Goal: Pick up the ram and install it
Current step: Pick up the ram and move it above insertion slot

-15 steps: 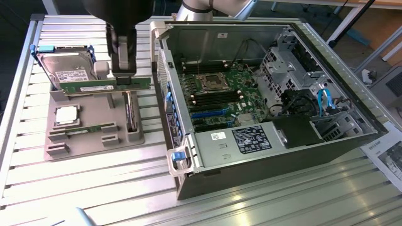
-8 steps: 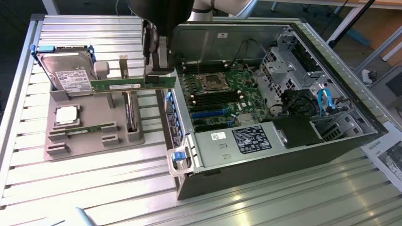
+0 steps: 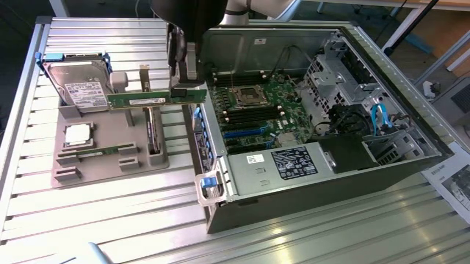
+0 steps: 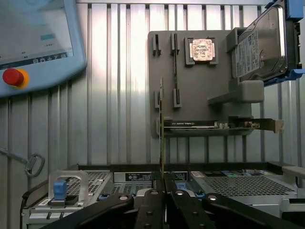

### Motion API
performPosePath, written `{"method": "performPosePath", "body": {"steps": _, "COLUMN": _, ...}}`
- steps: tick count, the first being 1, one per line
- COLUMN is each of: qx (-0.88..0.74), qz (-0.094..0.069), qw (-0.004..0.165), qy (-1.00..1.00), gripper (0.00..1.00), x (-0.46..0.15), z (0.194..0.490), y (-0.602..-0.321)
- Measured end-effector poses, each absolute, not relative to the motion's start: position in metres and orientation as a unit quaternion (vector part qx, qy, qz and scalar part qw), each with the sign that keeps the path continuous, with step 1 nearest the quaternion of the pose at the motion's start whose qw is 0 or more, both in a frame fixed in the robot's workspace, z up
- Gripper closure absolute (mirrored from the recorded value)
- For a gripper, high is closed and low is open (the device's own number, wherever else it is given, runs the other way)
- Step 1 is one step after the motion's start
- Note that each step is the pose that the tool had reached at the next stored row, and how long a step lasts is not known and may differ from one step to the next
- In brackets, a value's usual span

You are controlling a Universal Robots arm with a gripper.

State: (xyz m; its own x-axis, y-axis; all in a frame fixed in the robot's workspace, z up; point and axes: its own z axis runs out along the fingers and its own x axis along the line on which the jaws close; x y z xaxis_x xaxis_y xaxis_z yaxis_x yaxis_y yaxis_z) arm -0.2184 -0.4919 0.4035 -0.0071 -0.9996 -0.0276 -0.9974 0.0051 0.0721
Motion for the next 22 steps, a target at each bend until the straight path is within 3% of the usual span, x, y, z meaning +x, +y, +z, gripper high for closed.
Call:
{"method": "performPosePath", "body": {"steps": 13, "qx": 0.714, "qz": -0.021, "qw": 0.002, "qy": -0.699, "gripper": 0.88, "x": -0.221, "z": 0.404, "y": -0.492}}
{"method": "performPosePath", "body": {"steps": 22, "qx": 0.715, "qz": -0.021, "qw": 0.001, "qy": -0.699, "gripper": 0.88, "x": -0.211, "z": 0.403, "y": -0.492}}
